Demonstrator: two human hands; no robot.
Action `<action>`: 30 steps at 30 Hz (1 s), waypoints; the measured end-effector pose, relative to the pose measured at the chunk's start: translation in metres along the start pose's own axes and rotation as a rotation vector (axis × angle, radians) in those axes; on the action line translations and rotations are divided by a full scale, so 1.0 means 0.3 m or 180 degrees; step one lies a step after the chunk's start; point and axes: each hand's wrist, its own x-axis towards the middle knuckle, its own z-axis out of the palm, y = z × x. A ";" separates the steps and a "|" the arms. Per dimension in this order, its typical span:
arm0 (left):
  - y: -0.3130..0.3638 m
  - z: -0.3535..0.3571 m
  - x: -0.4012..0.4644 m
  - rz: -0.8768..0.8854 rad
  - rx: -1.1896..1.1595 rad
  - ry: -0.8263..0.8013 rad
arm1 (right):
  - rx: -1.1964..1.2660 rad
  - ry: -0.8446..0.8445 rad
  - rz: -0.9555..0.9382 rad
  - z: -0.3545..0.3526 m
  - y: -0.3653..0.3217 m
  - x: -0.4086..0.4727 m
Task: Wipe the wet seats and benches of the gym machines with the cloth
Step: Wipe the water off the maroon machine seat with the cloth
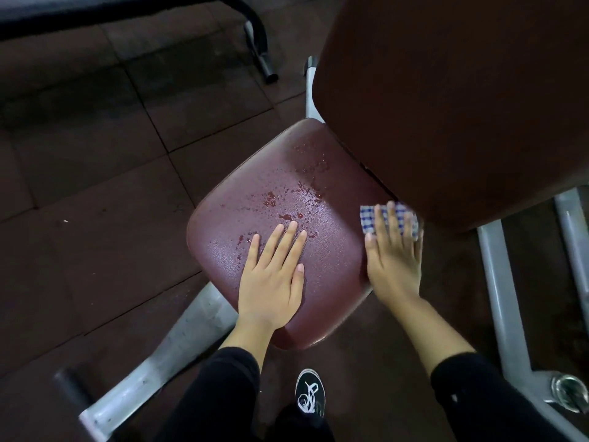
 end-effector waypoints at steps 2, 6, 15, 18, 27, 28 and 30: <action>0.001 -0.002 0.000 0.0008 -0.0014 0.0042 | 0.0110 0.0021 -0.0086 0.014 -0.027 -0.057; 0.003 -0.008 0.002 0.0015 -0.0065 0.0083 | -0.0139 0.0010 -0.0449 0.014 -0.092 -0.052; -0.006 -0.050 0.009 -0.0144 -0.0364 -0.0015 | -0.0623 -0.0555 -0.1397 -0.070 -0.197 0.201; -0.074 -0.081 0.060 -0.0387 -0.0350 0.0083 | -0.0652 -0.0492 -0.1451 -0.061 -0.179 0.213; -0.231 -0.096 0.178 -0.0936 -0.0326 -0.0032 | -0.0623 -0.0227 -0.1378 -0.034 -0.187 0.217; -0.229 -0.095 0.179 -0.0951 -0.0367 -0.0014 | -0.0581 -0.0262 -0.1350 -0.034 -0.187 0.221; -0.229 -0.097 0.176 -0.0949 -0.0380 -0.0018 | -0.0509 -0.0300 -0.1213 -0.032 -0.204 0.236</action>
